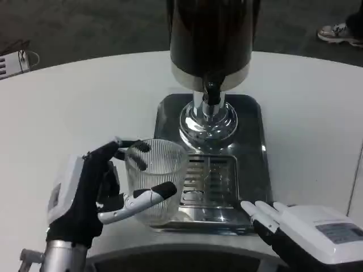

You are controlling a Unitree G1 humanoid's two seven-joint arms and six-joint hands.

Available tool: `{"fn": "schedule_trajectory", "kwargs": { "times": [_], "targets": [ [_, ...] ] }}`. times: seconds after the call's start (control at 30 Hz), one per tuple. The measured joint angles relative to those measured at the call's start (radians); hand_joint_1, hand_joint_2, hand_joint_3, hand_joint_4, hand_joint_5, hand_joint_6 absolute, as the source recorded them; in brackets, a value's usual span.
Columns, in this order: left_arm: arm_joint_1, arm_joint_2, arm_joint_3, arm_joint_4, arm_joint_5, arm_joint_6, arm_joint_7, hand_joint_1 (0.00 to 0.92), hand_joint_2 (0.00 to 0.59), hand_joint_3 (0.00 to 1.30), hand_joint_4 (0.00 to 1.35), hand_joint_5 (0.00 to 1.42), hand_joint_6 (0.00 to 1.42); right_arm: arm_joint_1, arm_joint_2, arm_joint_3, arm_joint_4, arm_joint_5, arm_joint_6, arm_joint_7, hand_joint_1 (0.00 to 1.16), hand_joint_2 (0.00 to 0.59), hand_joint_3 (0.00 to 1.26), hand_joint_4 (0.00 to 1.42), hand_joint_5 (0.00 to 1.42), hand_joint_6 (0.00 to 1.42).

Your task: Grasp the cup under the faucet to collect the drink, then remove the cup.

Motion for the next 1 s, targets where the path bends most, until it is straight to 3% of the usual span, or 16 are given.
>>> {"fn": "schedule_trajectory", "kwargs": {
  "times": [0.27,0.63,1.0],
  "targets": [
    [-0.163,0.0,-0.088,0.191,0.076,-0.003,0.084,0.555,0.0,0.98,1.09,1.3,1.42,0.0,0.002,-0.019,0.0,0.019,-0.011,-0.005,0.55,0.421,0.0,0.0,0.0,0.0],
    [-0.325,-0.007,-0.189,0.38,0.126,0.016,0.183,0.555,0.0,0.98,1.09,1.29,1.42,0.016,0.013,-0.092,0.0,0.066,-0.05,-0.01,0.55,0.421,0.0,0.0,0.0,0.0],
    [-0.396,0.0,-0.25,0.459,0.147,0.031,0.25,0.553,0.002,0.86,0.93,1.18,1.38,0.04,0.031,-0.131,0.0,0.1,-0.075,-0.011,0.55,0.421,0.0,0.0,0.0,0.0]
  ]
}}
